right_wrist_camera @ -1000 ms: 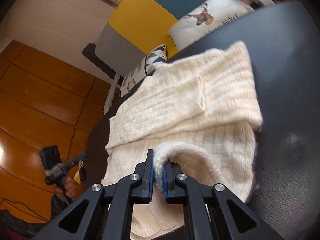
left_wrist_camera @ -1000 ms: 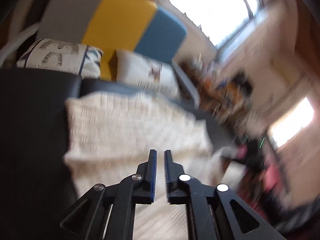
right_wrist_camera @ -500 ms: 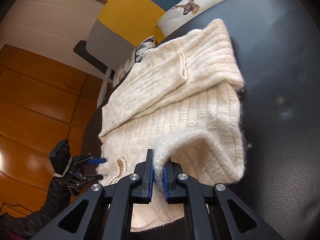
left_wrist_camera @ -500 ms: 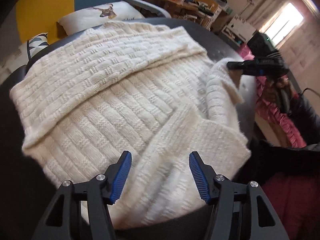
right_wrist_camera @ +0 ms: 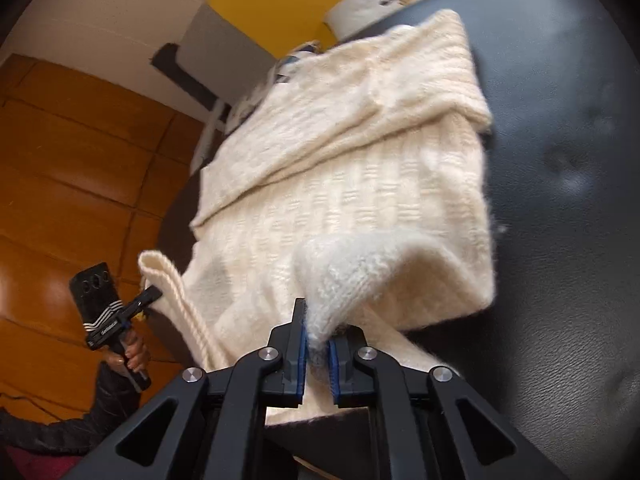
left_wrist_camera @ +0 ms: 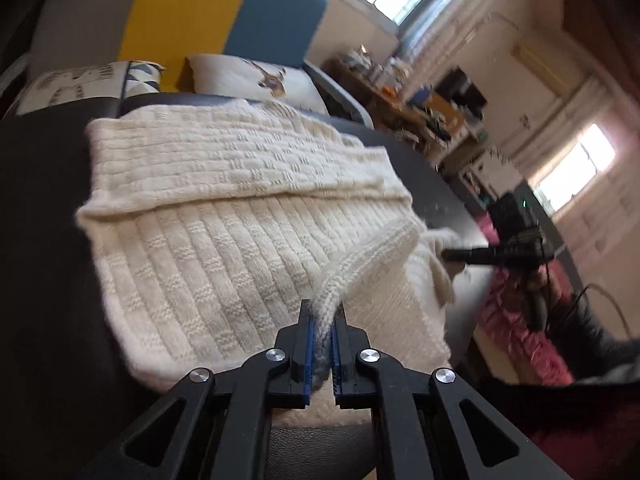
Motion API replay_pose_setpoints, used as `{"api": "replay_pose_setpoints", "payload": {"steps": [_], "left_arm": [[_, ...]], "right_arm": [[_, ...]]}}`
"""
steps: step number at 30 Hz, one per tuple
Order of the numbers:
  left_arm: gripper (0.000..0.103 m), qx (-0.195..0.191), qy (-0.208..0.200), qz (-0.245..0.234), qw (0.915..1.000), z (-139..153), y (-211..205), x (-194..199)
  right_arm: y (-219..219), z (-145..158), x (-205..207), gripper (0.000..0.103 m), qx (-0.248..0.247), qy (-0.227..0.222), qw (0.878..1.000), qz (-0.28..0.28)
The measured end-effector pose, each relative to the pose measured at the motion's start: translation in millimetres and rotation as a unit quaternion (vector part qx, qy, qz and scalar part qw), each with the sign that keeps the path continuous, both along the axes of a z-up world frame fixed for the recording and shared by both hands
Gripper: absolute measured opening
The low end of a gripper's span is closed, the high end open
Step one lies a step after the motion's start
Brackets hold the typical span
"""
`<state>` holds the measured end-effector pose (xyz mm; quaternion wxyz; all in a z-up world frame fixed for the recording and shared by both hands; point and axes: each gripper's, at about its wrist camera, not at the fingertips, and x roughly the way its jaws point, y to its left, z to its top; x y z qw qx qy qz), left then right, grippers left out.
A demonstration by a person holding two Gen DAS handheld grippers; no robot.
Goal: Fold clothes
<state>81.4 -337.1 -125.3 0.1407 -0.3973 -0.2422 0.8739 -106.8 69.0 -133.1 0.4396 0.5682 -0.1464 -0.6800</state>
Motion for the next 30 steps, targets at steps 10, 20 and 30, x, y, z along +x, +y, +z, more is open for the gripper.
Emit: {"api": "replay_pose_setpoints", "payload": {"steps": [10, 20, 30], "left_arm": [[0.007, 0.088, 0.16, 0.142, 0.9729, 70, -44, 40], [0.006, 0.085, 0.236, 0.238, 0.9385, 106, -129, -39], [0.015, -0.037, -0.053, -0.009, 0.9978, -2, -88, -136]], "right_arm": [[6, 59, -10, 0.006, -0.149, 0.03, 0.988, -0.028], [-16, 39, -135, 0.006, -0.167, -0.004, 0.974, -0.152], [-27, -7, -129, 0.007, -0.098, -0.035, 0.987, -0.121]]}}
